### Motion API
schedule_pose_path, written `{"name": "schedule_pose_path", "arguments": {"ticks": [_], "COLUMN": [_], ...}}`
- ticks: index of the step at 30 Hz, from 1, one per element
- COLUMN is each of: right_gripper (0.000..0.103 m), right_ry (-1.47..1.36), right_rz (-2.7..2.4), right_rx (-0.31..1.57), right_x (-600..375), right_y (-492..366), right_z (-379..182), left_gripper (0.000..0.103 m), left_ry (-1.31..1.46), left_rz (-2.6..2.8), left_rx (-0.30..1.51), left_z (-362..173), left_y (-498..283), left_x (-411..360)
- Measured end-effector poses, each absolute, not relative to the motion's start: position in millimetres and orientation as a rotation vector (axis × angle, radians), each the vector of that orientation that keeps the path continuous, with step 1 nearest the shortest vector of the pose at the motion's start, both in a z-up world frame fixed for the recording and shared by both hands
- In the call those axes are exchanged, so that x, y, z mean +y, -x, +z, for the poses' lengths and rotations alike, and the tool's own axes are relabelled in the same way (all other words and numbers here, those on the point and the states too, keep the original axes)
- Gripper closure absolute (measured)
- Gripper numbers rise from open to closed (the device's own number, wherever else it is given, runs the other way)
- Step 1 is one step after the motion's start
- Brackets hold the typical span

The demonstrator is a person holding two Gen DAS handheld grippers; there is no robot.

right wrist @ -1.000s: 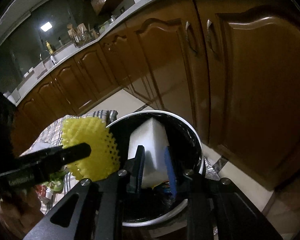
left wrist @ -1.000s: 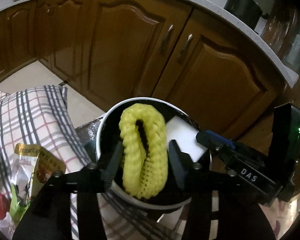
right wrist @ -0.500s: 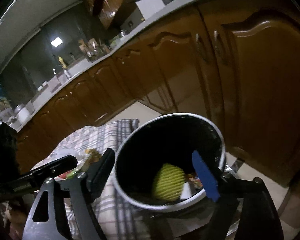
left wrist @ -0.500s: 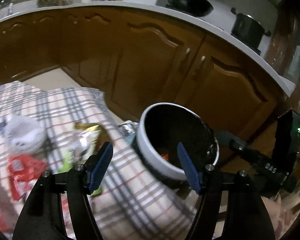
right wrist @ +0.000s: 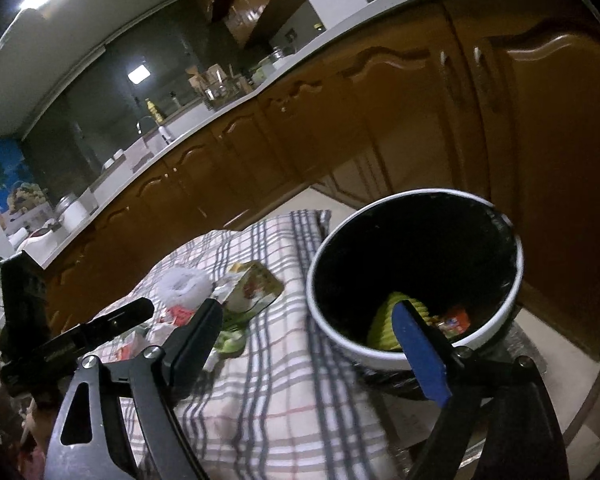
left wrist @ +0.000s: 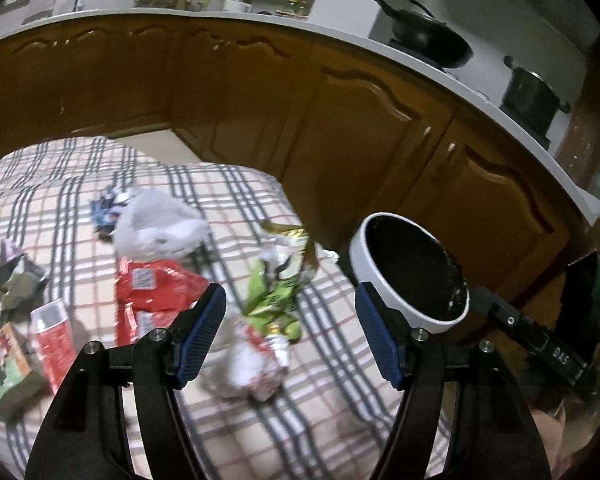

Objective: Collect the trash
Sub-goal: 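Grasp the white foam net with left tool while right tool grasps the green-and-gold pouch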

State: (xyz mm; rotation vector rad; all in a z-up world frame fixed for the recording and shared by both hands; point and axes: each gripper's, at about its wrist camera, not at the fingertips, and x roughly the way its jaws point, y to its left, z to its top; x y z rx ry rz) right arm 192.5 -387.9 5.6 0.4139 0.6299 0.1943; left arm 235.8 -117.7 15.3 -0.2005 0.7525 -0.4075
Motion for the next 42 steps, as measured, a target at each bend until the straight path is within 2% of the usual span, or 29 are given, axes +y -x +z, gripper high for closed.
{"name": "schedule_pose_path", "arguments": {"ticks": [22, 24, 31, 33, 35, 39, 42], "right_gripper": [0.016, 0.019, 0.045, 0.052, 0.052, 0.054, 0.06], "right_ry": [-0.401, -0.404, -0.419, -0.41, -0.393, -0.399, -0.398], "right_rz": [0.289, 0.29, 0.307, 0.299, 0.287, 0.269, 0.264], "right_rx": [0.689, 0.696, 0.748, 0.761, 0.774, 0.82, 0.851], "right_x": [-319, -315, -296, -290, -286, -283, -280], "right_y": [-216, -222, -253, -261, -269, -286, -294], "right_z": [-6, -6, -12, -15, -18, -30, -39], "left_gripper": [0.035, 0.035, 0.035, 0.038, 0.046, 0.052, 0.068], "left_ry": [0.22, 0.213, 0.161, 0.132, 0.112, 0.094, 0.116], "left_rz": [-0.291, -0.273, -0.235, -0.223, -0.216, -0.209, -0.224], "left_rx": [0.78, 0.783, 0.796, 0.802, 0.827, 0.878, 0.923], "left_z": [10, 11, 13, 12, 8, -5, -17], "left_y": [-252, -259, -290, -301, -314, -335, -346], "left_x": [-61, -56, -49, -50, -51, -54, -54]}}
